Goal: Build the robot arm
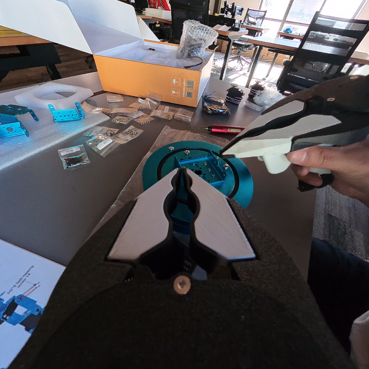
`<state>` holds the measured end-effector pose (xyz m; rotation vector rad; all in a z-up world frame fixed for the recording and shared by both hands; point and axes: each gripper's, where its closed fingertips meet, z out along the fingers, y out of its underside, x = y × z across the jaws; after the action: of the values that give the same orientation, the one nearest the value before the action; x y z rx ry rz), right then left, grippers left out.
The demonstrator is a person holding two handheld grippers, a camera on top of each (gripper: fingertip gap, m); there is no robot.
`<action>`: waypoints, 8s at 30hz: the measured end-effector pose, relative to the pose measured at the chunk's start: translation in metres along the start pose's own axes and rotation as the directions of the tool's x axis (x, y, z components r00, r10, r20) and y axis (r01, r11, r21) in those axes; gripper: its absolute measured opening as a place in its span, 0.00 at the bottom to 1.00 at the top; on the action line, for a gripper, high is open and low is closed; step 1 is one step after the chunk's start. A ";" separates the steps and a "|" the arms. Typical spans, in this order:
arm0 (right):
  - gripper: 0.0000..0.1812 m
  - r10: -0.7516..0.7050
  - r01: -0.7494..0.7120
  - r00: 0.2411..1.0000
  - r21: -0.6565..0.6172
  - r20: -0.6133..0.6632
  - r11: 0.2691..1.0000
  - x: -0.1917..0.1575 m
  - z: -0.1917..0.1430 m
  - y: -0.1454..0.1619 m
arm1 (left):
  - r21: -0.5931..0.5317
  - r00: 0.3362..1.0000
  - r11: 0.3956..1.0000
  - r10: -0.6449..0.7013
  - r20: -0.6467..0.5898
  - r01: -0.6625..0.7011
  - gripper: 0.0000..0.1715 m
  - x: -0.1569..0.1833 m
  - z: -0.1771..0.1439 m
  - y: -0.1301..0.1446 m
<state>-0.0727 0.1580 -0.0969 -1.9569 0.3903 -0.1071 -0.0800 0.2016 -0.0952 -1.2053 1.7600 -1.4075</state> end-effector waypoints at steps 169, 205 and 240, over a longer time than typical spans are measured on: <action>0.01 -0.225 0.255 0.940 -0.089 0.258 0.963 0.003 0.011 0.005 | 0.003 0.998 1.000 0.017 0.053 -0.018 0.07 -0.002 -0.042 0.011; 0.11 -0.112 0.135 0.964 -0.084 0.241 0.987 0.014 0.013 0.002 | -0.004 0.998 1.000 0.020 0.051 -0.020 0.07 0.004 -0.035 0.011; 0.00 -0.116 0.151 0.902 -0.052 0.416 0.987 0.003 0.002 -0.003 | 0.004 0.997 1.000 0.015 0.071 -0.015 0.07 0.000 -0.042 0.009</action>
<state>-0.0689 0.1599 -0.0950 -2.0232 -0.0199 0.2370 -0.1188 0.2201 -0.0918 -1.2223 1.7130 -1.3435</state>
